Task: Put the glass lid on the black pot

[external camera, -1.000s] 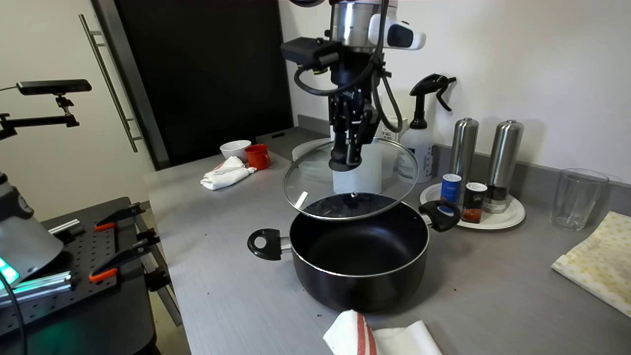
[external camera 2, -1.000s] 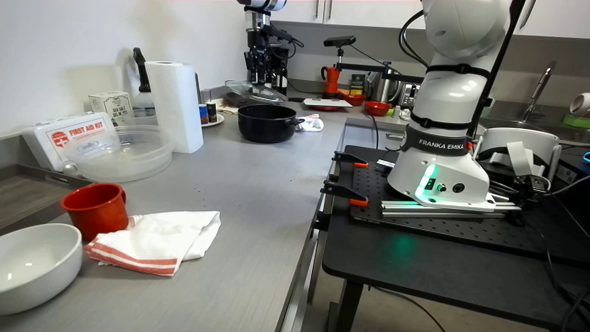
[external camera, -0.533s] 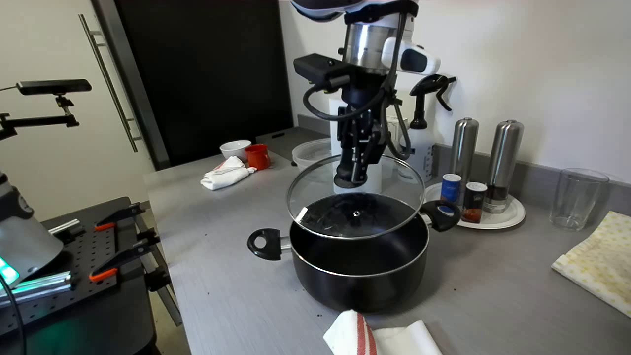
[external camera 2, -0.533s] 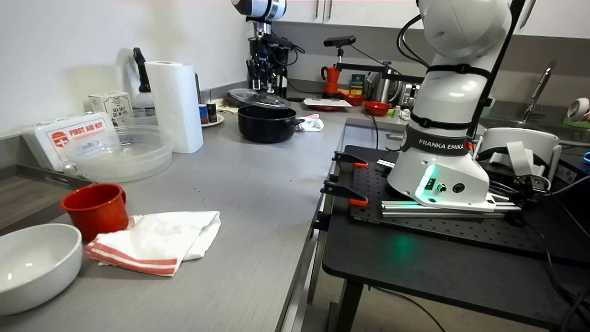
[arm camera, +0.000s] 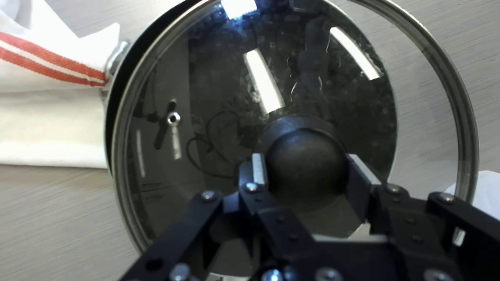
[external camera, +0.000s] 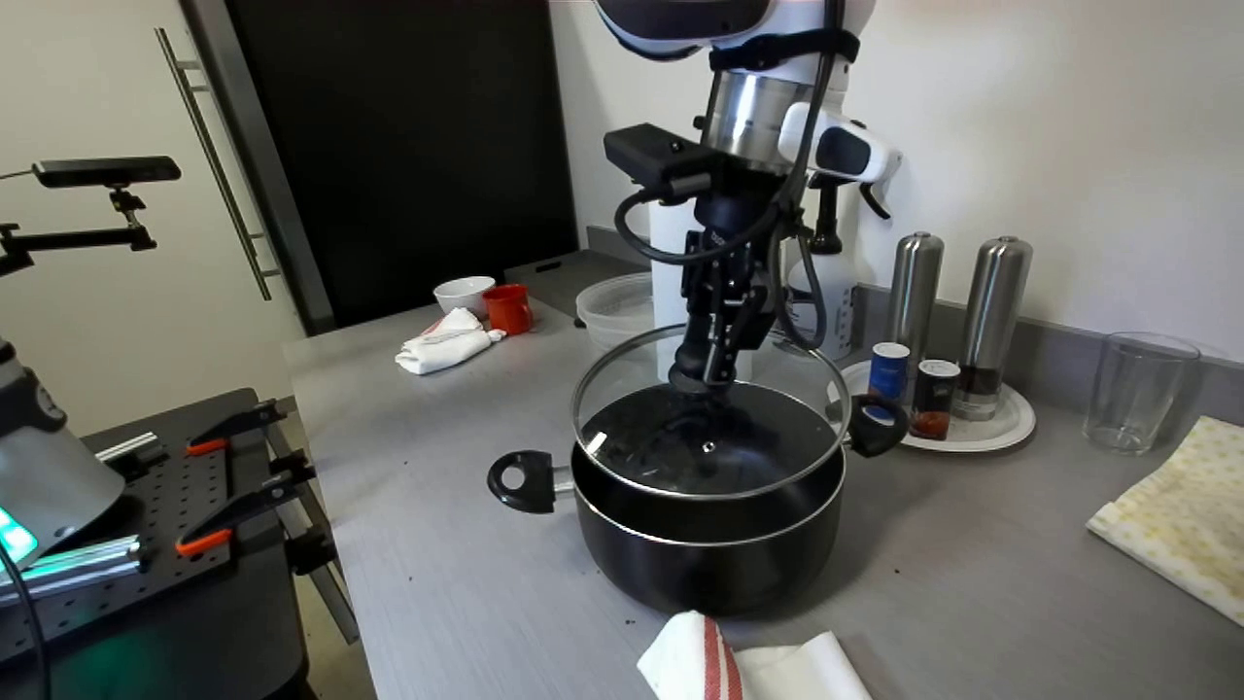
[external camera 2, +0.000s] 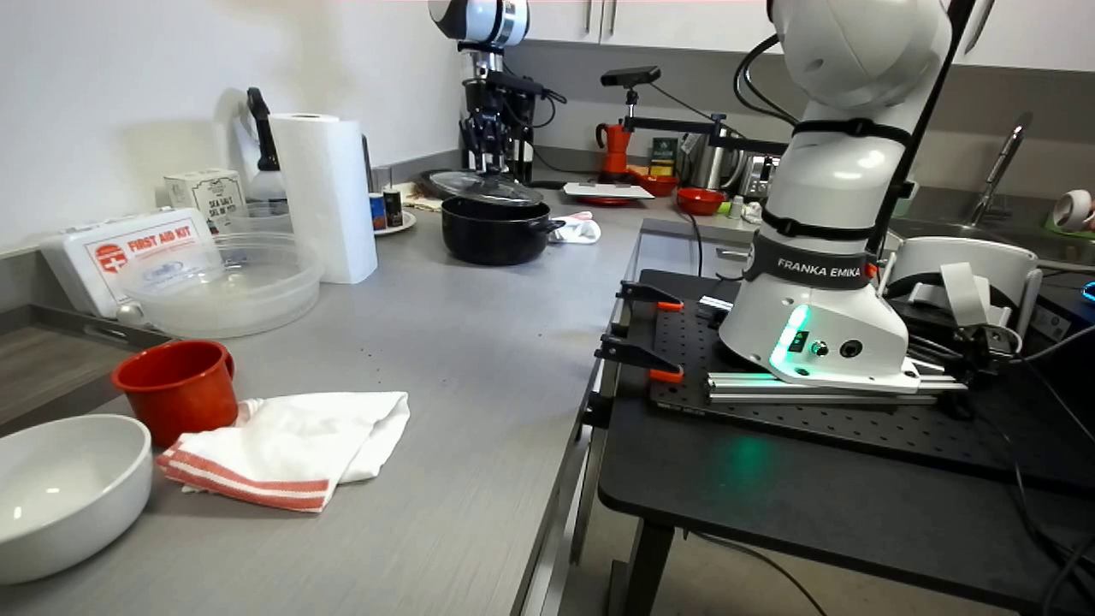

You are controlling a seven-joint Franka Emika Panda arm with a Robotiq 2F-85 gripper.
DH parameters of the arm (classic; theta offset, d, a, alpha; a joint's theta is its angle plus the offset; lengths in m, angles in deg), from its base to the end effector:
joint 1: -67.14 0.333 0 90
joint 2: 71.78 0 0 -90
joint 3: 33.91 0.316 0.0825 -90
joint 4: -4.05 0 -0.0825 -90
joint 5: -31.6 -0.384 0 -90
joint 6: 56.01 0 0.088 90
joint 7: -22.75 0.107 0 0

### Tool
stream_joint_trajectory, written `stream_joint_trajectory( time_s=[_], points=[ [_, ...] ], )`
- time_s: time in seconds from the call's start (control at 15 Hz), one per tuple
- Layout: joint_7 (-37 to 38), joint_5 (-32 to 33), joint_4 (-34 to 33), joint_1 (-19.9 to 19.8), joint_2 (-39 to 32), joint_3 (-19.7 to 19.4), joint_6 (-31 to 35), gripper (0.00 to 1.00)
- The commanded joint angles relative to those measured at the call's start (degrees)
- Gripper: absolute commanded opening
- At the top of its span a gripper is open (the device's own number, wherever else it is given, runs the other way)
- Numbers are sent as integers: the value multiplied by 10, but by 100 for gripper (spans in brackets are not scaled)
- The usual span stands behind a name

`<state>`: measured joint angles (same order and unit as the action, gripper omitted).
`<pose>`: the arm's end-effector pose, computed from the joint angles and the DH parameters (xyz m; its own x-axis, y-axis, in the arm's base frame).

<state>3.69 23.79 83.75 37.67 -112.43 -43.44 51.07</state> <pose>0.5663 -0.4172 0.2765 0.9139 -0.3509 -0.2042 -0.3730 -0.9243 -0.0813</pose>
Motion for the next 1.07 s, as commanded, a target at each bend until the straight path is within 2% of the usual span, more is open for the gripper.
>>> stream_joint_trajectory(
  time_s=[0.0, 1.0],
  points=[
    [16, 2, -55, -4, -25, -3, -46, 25],
    [36, 17, -102, -3, -75, -9, -74, 25]
  ],
)
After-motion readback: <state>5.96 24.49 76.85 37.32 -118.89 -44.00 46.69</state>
